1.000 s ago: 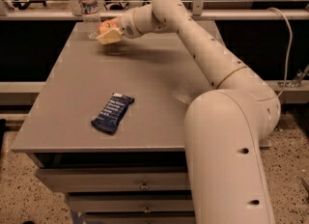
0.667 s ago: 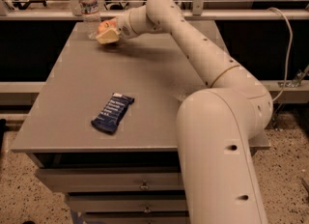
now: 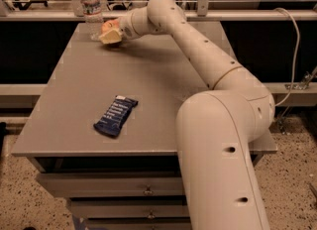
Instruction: Move apple near water bottle
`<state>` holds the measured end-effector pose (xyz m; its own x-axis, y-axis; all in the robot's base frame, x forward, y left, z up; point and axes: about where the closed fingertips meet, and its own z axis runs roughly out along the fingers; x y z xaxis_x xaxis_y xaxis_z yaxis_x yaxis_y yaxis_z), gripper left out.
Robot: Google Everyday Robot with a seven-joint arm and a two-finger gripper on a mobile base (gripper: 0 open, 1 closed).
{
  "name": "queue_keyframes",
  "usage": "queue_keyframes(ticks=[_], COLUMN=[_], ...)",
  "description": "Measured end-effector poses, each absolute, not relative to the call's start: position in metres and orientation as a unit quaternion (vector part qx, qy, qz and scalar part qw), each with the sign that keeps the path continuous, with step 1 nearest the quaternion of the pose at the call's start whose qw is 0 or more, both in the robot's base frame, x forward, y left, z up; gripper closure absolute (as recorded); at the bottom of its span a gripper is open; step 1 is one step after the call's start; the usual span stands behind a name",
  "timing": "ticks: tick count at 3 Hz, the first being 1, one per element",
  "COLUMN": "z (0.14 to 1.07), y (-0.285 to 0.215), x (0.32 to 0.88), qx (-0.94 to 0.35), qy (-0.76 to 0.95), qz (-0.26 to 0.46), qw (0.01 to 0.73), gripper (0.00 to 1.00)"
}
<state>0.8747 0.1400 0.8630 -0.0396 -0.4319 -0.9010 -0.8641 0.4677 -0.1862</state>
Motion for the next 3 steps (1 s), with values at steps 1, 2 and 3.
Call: queue_keyframes(ticks=[1, 2, 3], z=[0.860, 0.859, 0.864], y=[0.139, 0.131, 0.111], x=[0.875, 0.871, 0.862], qx=[-0.468, -0.461, -0.452], qy=[0.693, 0.698, 0.704], qz=[0.212, 0.217, 0.219], qw=[0.507, 0.503, 0.503], gripper=[0.05, 0.00, 0.00])
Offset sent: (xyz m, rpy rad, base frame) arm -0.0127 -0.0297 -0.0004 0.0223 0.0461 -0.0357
